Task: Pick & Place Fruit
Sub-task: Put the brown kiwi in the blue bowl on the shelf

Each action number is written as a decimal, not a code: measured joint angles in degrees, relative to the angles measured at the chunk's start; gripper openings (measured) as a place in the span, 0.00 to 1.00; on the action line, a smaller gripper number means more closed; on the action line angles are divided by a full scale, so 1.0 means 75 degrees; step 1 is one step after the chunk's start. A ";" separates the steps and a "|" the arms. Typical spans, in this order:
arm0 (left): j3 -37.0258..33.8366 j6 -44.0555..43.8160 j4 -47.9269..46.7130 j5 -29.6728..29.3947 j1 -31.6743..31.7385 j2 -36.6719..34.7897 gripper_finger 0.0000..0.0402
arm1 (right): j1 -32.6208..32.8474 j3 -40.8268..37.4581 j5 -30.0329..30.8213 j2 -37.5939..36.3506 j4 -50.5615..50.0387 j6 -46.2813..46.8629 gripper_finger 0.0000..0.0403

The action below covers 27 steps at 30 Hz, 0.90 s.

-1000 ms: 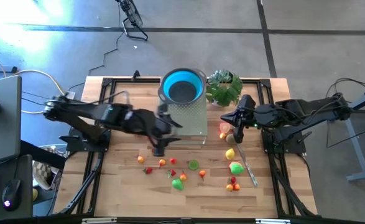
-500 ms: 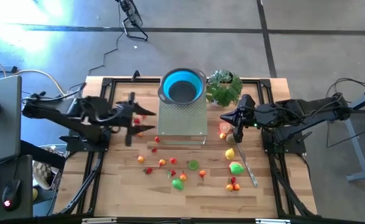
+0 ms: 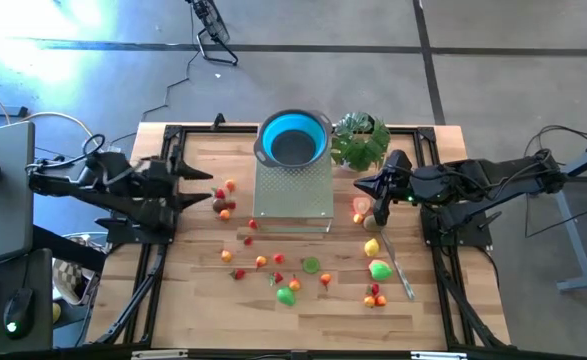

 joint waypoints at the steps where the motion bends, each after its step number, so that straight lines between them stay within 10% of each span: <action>1: -0.0082 0.0010 -0.0015 -0.0012 0.0003 -0.0150 0.51 | 0.0000 0.0000 0.0000 0.0000 -0.0001 0.0004 0.01; 27: -0.0279 -0.1650 -0.0741 -0.0147 0.0012 -0.0614 0.51 | 0.0000 0.0000 -0.0670 0.0000 -0.0034 -0.0852 0.01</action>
